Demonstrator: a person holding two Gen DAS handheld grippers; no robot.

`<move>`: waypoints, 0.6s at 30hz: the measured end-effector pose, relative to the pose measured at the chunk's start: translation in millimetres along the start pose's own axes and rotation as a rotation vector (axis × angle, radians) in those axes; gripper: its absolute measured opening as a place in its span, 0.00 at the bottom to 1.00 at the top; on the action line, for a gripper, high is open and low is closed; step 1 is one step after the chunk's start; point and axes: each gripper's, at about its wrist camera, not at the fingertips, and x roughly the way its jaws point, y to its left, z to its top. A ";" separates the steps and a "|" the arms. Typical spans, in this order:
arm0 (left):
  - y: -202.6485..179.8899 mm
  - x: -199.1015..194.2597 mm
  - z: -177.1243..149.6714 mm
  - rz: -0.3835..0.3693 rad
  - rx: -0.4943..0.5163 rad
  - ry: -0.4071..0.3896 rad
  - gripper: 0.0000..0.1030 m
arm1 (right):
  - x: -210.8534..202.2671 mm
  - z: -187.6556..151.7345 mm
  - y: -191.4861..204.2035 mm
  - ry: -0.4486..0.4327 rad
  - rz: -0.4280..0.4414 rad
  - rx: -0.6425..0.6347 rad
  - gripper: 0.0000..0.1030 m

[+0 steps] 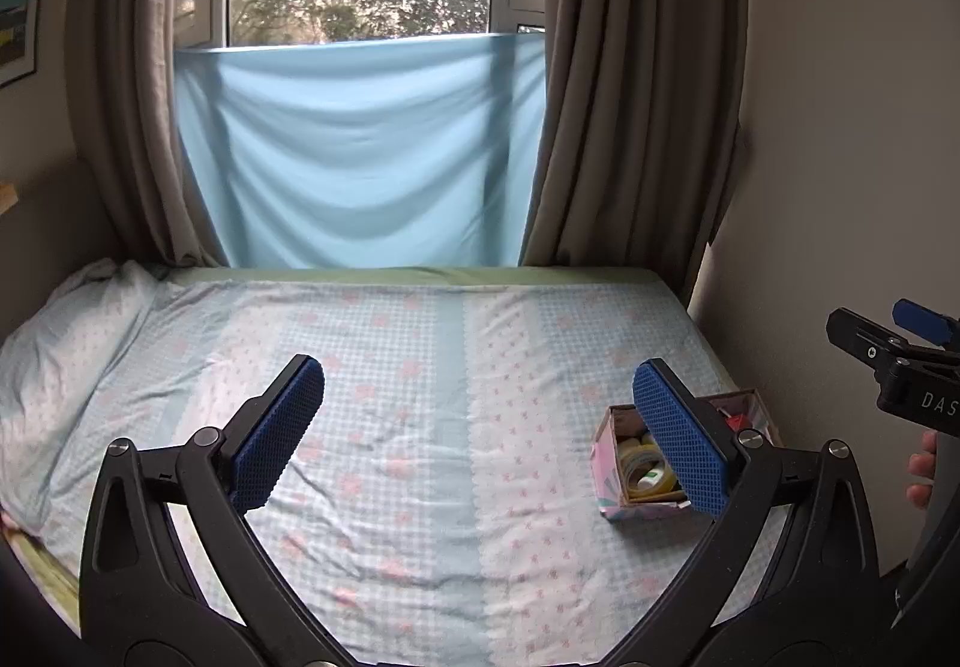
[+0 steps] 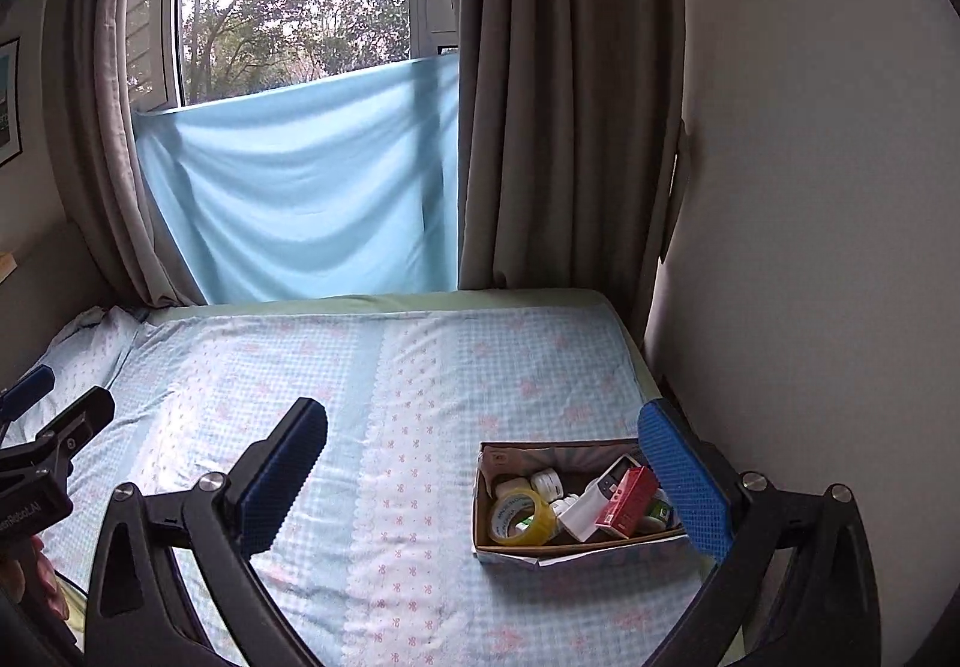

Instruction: Organize rigid objects

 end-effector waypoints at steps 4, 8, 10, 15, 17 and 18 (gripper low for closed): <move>0.1 0.8 2.6 -0.001 -0.004 -0.024 1.00 | -2.5 1.6 -1.3 -0.017 -0.022 -0.007 1.00; -1.5 1.8 6.5 -0.007 -0.002 -0.035 1.00 | -3.4 1.7 -1.2 -0.021 -0.032 -0.005 1.00; -3.2 1.4 6.5 -0.005 0.007 -0.041 1.00 | -3.3 1.0 -0.8 -0.020 -0.031 -0.006 1.00; -6.1 4.5 8.2 -0.007 0.021 -0.040 1.00 | -2.7 1.1 1.1 -0.017 -0.026 -0.003 1.00; -6.8 5.2 7.9 -0.003 0.026 -0.040 1.00 | -3.2 2.0 2.6 -0.020 -0.022 -0.006 1.00; -7.1 5.4 7.5 -0.001 0.028 -0.039 1.00 | -3.8 2.6 3.5 -0.021 -0.021 -0.009 1.00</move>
